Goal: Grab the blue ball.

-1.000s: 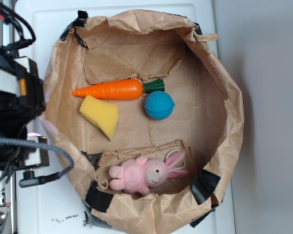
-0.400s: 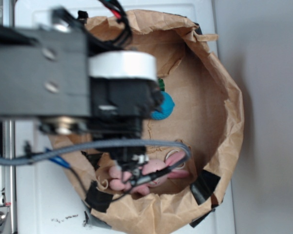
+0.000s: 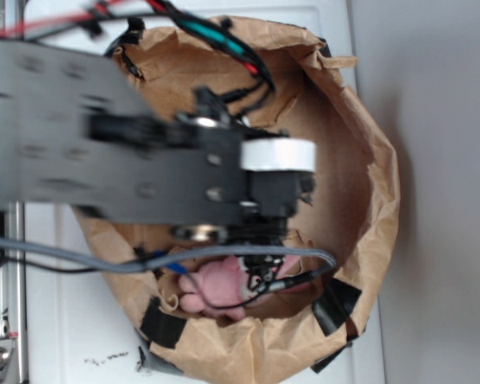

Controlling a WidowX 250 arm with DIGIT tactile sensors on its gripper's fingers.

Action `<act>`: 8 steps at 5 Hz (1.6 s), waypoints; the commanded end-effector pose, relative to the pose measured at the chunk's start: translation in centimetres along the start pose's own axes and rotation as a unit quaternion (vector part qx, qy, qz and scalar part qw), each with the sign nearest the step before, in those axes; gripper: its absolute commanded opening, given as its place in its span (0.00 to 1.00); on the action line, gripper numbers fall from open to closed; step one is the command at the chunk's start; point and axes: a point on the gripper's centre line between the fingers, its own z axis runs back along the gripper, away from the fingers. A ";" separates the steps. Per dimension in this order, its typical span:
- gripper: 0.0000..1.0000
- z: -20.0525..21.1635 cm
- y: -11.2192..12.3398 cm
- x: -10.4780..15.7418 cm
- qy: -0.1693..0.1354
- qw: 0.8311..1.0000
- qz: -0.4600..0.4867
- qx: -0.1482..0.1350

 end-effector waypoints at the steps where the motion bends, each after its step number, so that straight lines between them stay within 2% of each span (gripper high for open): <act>1: 1.00 1.4 0.4 1.5 -0.029 1.000 0.011 -0.004; 2: 1.00 1.4 0.4 1.5 -0.029 1.000 0.011 -0.004; 3: 1.00 -0.5 1.0 2.6 -0.017 1.000 0.003 -0.015; 4: 1.00 -1.6 2.1 2.5 -0.014 0.999 -0.015 -0.030; 5: 1.00 -2.7 2.6 2.3 -0.009 0.999 -0.031 -0.029; 6: 1.00 -3.7 2.9 2.8 -0.008 0.999 -0.034 -0.016; 7: 1.00 -6.3 3.1 2.8 -0.009 0.999 -0.046 0.016; 8: 0.00 -7.0 3.2 2.4 -0.019 0.999 -0.046 0.022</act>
